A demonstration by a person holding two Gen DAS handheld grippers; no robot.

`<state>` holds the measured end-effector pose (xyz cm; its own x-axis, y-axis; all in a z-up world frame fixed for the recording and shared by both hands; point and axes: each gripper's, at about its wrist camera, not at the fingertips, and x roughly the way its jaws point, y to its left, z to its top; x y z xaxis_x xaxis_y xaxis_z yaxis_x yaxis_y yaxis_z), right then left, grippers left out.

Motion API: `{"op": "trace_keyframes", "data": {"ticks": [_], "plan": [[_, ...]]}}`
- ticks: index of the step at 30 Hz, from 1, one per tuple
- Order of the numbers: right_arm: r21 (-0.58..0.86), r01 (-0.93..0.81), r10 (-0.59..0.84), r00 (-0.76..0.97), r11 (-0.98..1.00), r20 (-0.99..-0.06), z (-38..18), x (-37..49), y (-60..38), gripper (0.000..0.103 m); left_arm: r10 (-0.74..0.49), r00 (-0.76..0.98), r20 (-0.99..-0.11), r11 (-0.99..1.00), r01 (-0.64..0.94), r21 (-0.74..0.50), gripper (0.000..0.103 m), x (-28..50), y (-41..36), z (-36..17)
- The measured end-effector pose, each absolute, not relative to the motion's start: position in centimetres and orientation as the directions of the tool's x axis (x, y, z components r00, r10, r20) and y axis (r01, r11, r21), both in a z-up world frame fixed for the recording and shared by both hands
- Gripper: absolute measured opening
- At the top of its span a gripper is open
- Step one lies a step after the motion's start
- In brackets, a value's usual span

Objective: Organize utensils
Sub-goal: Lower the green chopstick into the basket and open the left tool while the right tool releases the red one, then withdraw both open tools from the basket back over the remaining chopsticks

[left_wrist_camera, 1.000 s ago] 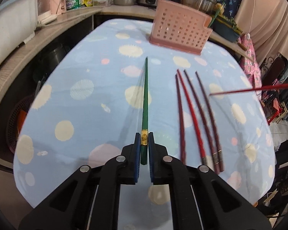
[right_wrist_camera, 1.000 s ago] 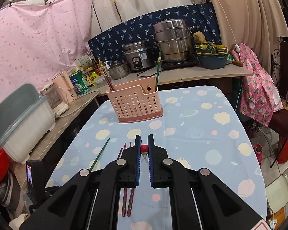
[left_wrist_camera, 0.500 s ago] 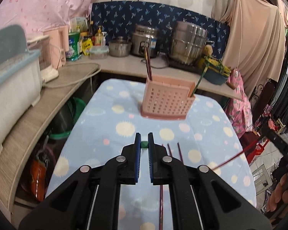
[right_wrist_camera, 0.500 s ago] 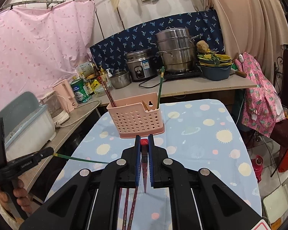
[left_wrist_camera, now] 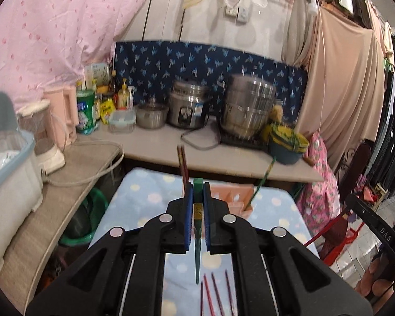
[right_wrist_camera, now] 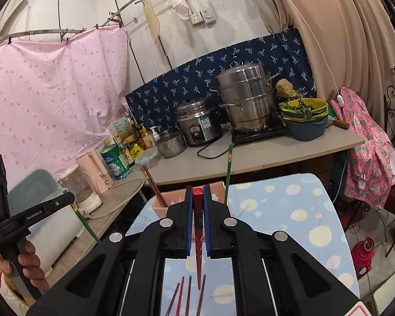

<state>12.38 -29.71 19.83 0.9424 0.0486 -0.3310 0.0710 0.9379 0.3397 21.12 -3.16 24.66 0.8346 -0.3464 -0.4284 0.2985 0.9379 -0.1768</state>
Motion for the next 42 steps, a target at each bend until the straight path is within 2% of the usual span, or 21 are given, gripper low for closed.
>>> {"op": "trace_keyframes", "data": {"ticks": [8, 13, 18, 29, 32, 33, 37, 40, 42], "plan": [[0.341, 0.066, 0.014, 0.974, 0.938, -0.226, 24.8, 18.9, -30.5, 0.007, -0.335, 0.895, -0.295, 0.939, 0.29, -0.187, 0.007, 26.7, -5.7, 29.5], [0.382, 0.066, 0.017, 0.978, 0.922, -0.209, 25.5, 23.0, -31.4, 0.007, -0.286, 0.92, -0.266, 0.955, 0.253, -0.153, 0.007, 29.9, -7.4, 29.5], [0.376, 0.071, 0.018, 0.974, 0.924, -0.227, 24.1, 26.4, -31.3, 0.007, -0.283, 0.912, -0.298, 0.957, 0.248, -0.15, 0.007, 32.8, -8.3, 27.9], [0.356, 0.085, 0.046, 0.937, 0.931, -0.346, 18.9, 30.3, -30.4, 0.007, -0.273, 0.881, -0.387, 0.962, 0.237, -0.138, 0.008, 35.1, -8.8, 23.2], [0.351, 0.087, 0.047, 0.933, 0.932, -0.357, 18.4, 30.4, -30.2, 0.011, -0.269, 0.877, -0.399, 0.963, 0.233, -0.135, 0.009, 35.2, -8.8, 22.6], [0.348, 0.088, 0.046, 0.933, 0.933, -0.357, 18.4, 30.3, -30.2, 0.013, -0.264, 0.879, -0.398, 0.964, 0.229, -0.133, 0.01, 35.1, -8.8, 22.4], [0.344, 0.085, 0.043, 0.937, 0.935, -0.348, 18.9, 29.4, -30.1, 0.023, -0.251, 0.884, -0.394, 0.968, 0.221, -0.12, 0.037, 34.3, -8.7, 22.5], [0.341, 0.075, 0.049, 0.938, 0.937, -0.342, 19.3, 28.5, -29.9, 0.027, -0.237, 0.89, -0.391, 0.971, 0.219, -0.091, 0.041, 33.1, -8.8, 22.5], [0.341, 0.069, 0.055, 0.938, 0.938, -0.342, 19.5, 27.7, -29.7, 0.03, -0.225, 0.888, -0.4, 0.974, 0.217, -0.065, 0.047, 32.2, -9.0, 22.3]]}}
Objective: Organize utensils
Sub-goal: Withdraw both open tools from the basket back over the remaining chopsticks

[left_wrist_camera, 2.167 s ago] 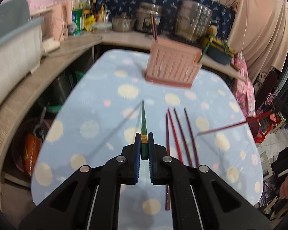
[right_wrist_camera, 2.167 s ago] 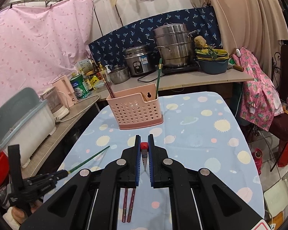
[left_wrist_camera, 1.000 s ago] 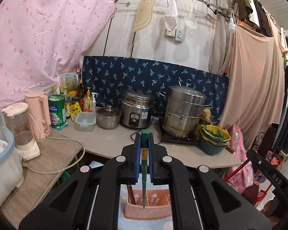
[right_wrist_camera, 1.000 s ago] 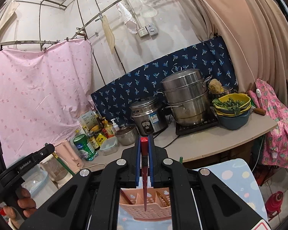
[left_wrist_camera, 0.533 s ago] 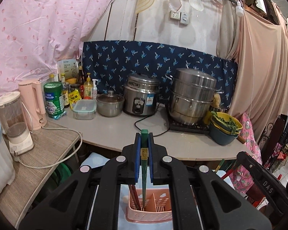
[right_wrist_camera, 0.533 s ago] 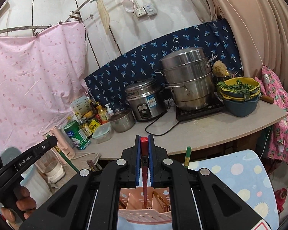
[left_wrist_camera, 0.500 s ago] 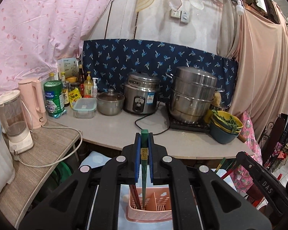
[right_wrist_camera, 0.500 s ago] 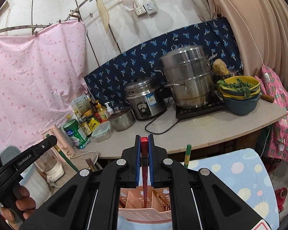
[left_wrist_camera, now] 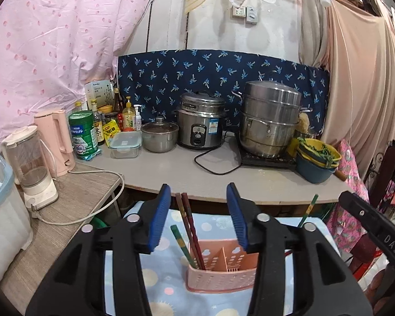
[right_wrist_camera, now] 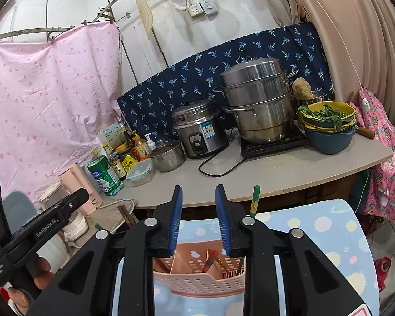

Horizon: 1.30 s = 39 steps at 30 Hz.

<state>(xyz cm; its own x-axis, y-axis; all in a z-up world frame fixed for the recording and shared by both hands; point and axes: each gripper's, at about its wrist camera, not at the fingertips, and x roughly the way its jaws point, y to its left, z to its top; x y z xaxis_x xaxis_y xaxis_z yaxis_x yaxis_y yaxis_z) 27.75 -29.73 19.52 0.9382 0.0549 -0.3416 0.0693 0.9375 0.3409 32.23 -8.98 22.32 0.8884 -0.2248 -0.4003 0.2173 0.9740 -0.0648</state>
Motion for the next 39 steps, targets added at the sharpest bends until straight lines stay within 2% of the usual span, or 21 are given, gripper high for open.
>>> {"op": "trace_keyframes", "data": {"ticks": [2, 4, 11, 25, 31, 39], "plan": [[0.337, 0.062, 0.062, 0.936, 0.94, -0.347, 19.5, 26.9, -29.4, 0.033, -0.217, 0.887, -0.407, 0.975, 0.217, -0.046, 0.054, 31.3, -9.1, 22.0], [0.324, 0.054, 0.068, 0.932, 0.945, -0.355, 19.3, 26.0, -28.9, 0.037, -0.202, 0.887, -0.416, 0.977, 0.214, -0.018, 0.054, 30.1, -9.3, 21.6], [0.289, 0.03, 0.092, 0.913, 0.957, -0.399, 17.8, 21.8, -26.8, 0.042, -0.163, 0.862, -0.481, 0.978, 0.205, 0.037, 0.055, 26.7, -9.2, 19.2], [0.214, 0.073, 0.049, 0.856, 0.974, -0.514, 12.8, 13.3, -23.7, 0.043, -0.133, 0.778, -0.615, 0.981, 0.193, 0.032, 0.055, 19.9, -6.0, 12.5], [0.206, 0.102, 0.033, 0.825, 0.973, -0.565, 9.8, 10.3, -23.2, 0.043, -0.131, 0.744, -0.655, 0.984, 0.178, 0.006, 0.055, 17.2, -4.1, 9.7], [0.167, 0.136, 0.0, 0.774, 0.977, -0.633, 5.4, 6.8, -22.1, 0.043, -0.082, 0.722, -0.687, 0.987, 0.157, 0.046, 0.055, 13.5, -3.0, 6.0]]}}
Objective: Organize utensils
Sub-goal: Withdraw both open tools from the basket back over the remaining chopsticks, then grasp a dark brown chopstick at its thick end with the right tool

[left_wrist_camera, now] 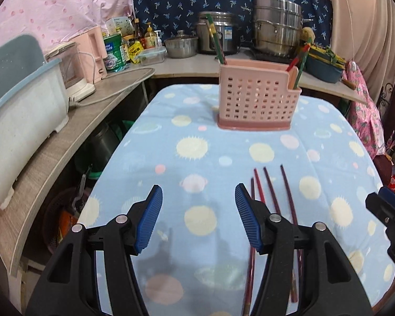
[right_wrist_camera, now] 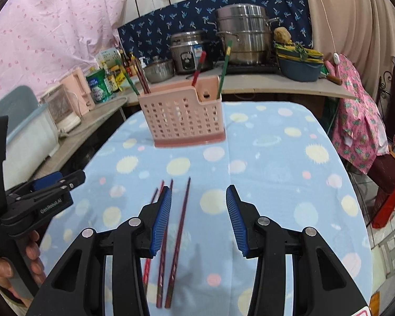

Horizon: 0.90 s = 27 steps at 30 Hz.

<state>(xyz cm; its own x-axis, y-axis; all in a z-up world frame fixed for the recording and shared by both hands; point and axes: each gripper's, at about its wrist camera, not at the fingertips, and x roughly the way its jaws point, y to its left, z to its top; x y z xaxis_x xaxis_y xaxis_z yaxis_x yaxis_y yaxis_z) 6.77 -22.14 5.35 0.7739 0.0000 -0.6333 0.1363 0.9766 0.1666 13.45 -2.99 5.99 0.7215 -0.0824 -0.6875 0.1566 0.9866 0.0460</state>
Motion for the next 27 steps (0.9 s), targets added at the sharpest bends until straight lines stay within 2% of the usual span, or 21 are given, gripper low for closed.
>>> {"op": "trace_keyframes", "data": {"ticks": [3, 12, 22, 27], "plan": [[0.155, 0.135, 0.002, 0.748, 0.979, -0.664, 3.4, 5.7, -21.3, 0.043, -0.075, 0.702, -0.708, 0.987, 0.155, 0.049, 0.06, 12.4, -2.7, 4.5], [0.151, 0.118, 0.03, 0.684, 0.982, -0.729, -1.3, 3.9, -19.1, 0.043, -0.075, 0.647, -0.759, 0.983, 0.176, 0.053, 0.063, 10.2, -2.6, 1.1], [0.149, 0.103, 0.047, 0.65, 0.983, -0.758, -3.7, 4.0, -17.6, 0.042, -0.078, 0.613, -0.786, 0.979, 0.195, 0.054, 0.075, 8.6, -2.4, -0.9], [0.138, 0.094, 0.047, 0.637, 0.986, -0.77, -4.5, 4.2, -17.1, 0.036, -0.083, 0.602, -0.794, 0.978, 0.204, 0.052, 0.076, 8.3, -2.4, -1.4]]}}
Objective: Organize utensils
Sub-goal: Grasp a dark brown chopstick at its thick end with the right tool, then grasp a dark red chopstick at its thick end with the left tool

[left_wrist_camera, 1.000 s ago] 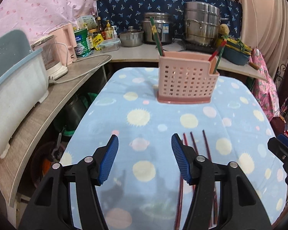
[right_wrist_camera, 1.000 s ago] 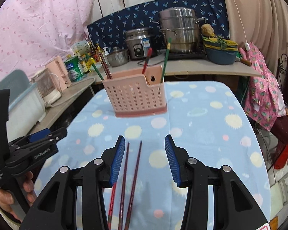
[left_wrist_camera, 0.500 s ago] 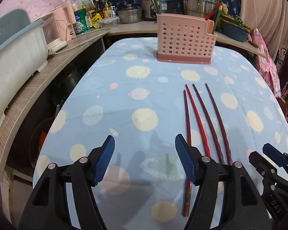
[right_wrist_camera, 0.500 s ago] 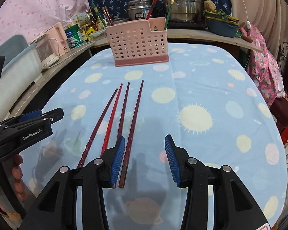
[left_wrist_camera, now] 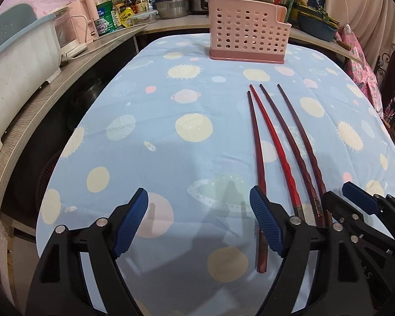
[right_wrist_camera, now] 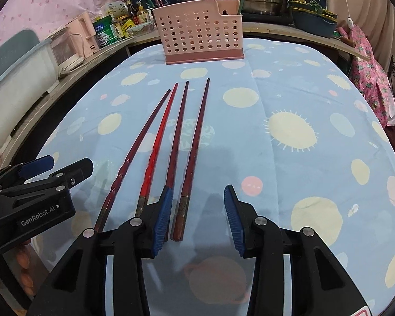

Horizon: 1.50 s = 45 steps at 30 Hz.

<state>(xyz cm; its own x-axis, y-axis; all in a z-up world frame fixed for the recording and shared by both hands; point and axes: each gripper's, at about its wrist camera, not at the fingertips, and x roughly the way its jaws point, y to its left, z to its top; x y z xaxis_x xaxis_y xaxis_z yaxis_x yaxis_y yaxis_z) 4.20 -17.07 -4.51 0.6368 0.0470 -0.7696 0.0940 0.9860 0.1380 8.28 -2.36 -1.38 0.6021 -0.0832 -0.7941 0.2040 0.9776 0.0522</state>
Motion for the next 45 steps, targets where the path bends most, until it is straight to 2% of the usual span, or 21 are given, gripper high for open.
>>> {"op": "trace_keyframes", "data": {"ticks": [1, 11, 18, 24, 26, 30, 33, 40, 41, 45], "plan": [[0.135, 0.094, 0.045, 0.634, 0.986, -0.772, -4.6, 4.2, -17.0, 0.032, -0.086, 0.6, -0.795, 0.977, 0.207, 0.051, 0.076, 8.2, -2.4, -1.5], [0.097, 0.096, 0.015, 0.631, 0.991, -0.776, -5.3, 3.9, -17.0, 0.023, -0.105, 0.578, -0.809, 0.973, 0.23, 0.038, 0.077, 7.8, -2.9, -2.1], [0.112, 0.121, 0.01, 0.636, 0.986, -0.772, -5.4, 3.0, -17.9, 0.008, -0.132, 0.549, -0.825, 0.964, 0.263, 0.021, 0.078, 6.9, -3.5, -2.8], [0.125, 0.133, 0.011, 0.638, 0.983, -0.77, -5.4, 2.1, -18.4, 0.007, -0.147, 0.523, -0.84, 0.962, 0.272, 0.002, 0.075, 6.4, -3.5, -3.5], [0.127, 0.134, 0.012, 0.638, 0.983, -0.77, -5.4, 2.0, -18.4, 0.007, -0.154, 0.513, -0.844, 0.961, 0.277, -0.007, 0.067, 6.4, -3.5, -3.7], [0.131, 0.135, 0.015, 0.639, 0.982, -0.769, -5.5, 1.9, -18.4, 0.007, -0.151, 0.519, -0.841, 0.958, 0.286, 0.005, 0.059, 6.1, -3.6, -3.7], [0.131, 0.135, 0.015, 0.639, 0.982, -0.769, -5.5, 1.9, -18.4, 0.007, -0.156, 0.519, -0.84, 0.954, 0.298, 0.007, 0.048, 5.9, -3.8, -3.6], [0.131, 0.135, 0.015, 0.639, 0.982, -0.769, -5.5, 1.8, -18.4, 0.007, -0.193, 0.497, -0.846, 0.947, 0.319, -0.029, 0.012, 5.6, -4.0, -3.3], [0.131, 0.135, 0.015, 0.638, 0.982, -0.77, -5.5, 1.8, -18.4, 0.007, -0.197, 0.493, -0.847, 0.947, 0.32, -0.034, 0.009, 5.6, -4.0, -3.3], [0.133, 0.135, 0.017, 0.638, 0.982, -0.77, -5.5, 1.8, -18.4, 0.007, -0.207, 0.483, -0.851, 0.947, 0.319, -0.05, 0.008, 5.6, -4.0, -3.3]]}}
